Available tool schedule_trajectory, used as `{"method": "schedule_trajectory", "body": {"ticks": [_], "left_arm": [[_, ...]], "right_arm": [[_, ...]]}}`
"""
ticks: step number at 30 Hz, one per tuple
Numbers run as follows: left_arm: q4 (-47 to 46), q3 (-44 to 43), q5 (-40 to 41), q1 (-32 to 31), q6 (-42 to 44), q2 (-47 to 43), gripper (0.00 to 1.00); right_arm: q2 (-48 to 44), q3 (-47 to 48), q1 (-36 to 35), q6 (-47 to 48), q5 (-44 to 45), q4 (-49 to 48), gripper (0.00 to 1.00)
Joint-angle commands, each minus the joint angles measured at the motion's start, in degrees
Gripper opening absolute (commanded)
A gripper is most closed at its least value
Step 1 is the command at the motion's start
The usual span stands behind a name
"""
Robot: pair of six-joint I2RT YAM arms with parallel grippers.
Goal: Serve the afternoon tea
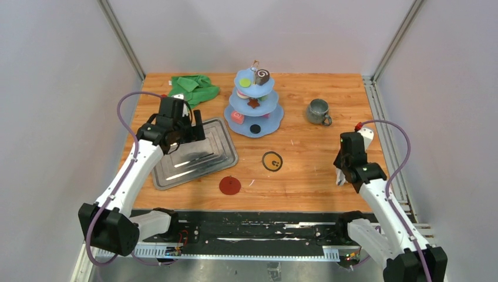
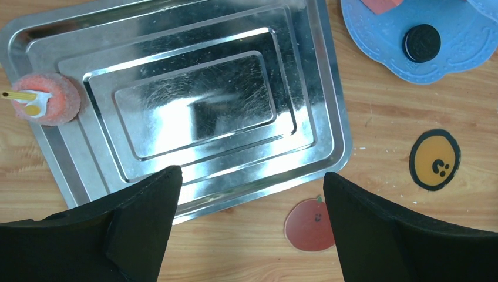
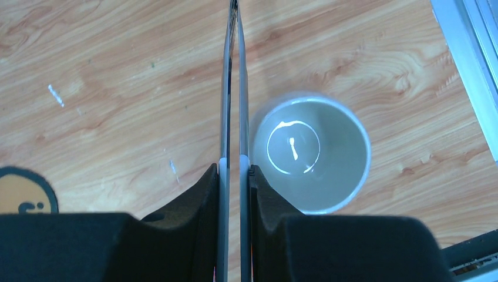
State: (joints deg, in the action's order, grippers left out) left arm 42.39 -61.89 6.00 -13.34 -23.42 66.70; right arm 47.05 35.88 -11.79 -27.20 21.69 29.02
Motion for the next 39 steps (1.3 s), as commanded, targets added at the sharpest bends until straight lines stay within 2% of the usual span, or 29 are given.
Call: {"method": "schedule_trajectory", "body": {"ticks": [1, 14, 24, 39], "left_arm": [[0.5, -2.8, 1.5, -1.1, 3.0, 1.1, 0.95], [0.5, -3.8, 0.0, -1.1, 3.7, 2.5, 0.95], [1.1, -3.9, -0.1, -1.1, 4.0, 2.3, 0.95], [1.4, -4.5, 0.6, -1.1, 4.5, 3.1, 0.95]], "right_arm": [[2.4, -0.5, 3.7, 2.2, 0.4, -8.7, 0.07], [10.9, -2.8, 7.5, 3.6, 1.7, -18.2, 0.08], [22.6, -1.6, 8.5, 2.2, -0.6, -24.4, 0.11], [9.0, 1.4, 8.5, 3.8, -1.3, -18.5, 0.11]]}}
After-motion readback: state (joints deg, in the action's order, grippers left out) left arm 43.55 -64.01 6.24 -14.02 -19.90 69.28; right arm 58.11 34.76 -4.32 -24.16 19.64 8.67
